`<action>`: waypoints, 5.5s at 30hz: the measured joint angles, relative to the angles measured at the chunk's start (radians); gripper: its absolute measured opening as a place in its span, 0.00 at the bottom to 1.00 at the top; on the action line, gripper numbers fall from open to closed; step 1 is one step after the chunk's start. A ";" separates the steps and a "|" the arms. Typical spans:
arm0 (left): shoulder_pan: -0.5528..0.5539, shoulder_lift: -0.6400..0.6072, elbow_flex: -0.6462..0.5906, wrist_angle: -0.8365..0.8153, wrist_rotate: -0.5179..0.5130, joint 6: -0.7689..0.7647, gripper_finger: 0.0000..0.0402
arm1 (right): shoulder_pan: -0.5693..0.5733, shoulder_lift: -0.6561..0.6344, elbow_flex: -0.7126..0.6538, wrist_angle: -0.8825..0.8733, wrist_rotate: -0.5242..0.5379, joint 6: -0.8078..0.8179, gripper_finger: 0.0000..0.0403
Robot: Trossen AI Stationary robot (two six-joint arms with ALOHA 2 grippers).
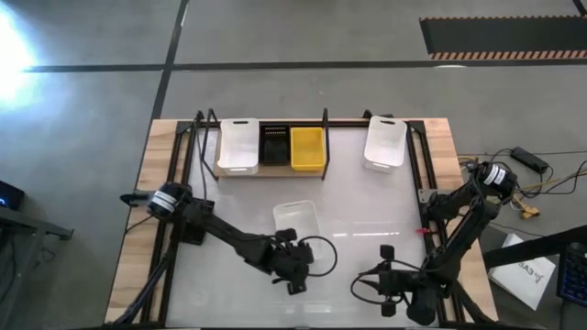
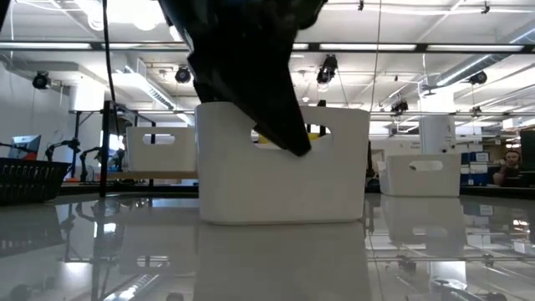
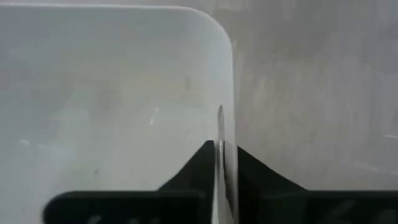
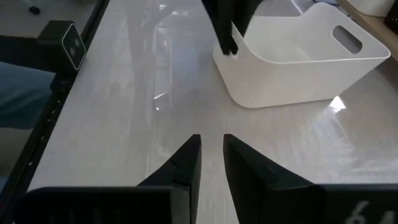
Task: Stack baskets on shelf by color
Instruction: Stack the bottom white bin on top of the white bin
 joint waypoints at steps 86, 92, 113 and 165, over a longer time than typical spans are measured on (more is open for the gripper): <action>0.457 -0.925 -0.571 -0.419 -0.317 0.753 0.00 | -0.002 0.001 -0.024 0.023 0.018 0.008 0.14; 0.461 -0.927 -0.627 -0.383 -0.316 0.780 0.01 | -0.002 0.001 -0.024 0.023 0.018 0.008 0.14; 0.470 -1.069 -0.600 -0.134 -0.295 0.606 0.39 | -0.012 0.001 -0.024 0.022 0.018 0.001 0.14; 0.635 -0.786 -0.494 -0.466 -0.085 0.596 0.29 | -0.012 0.001 -0.024 0.022 0.042 0.000 0.14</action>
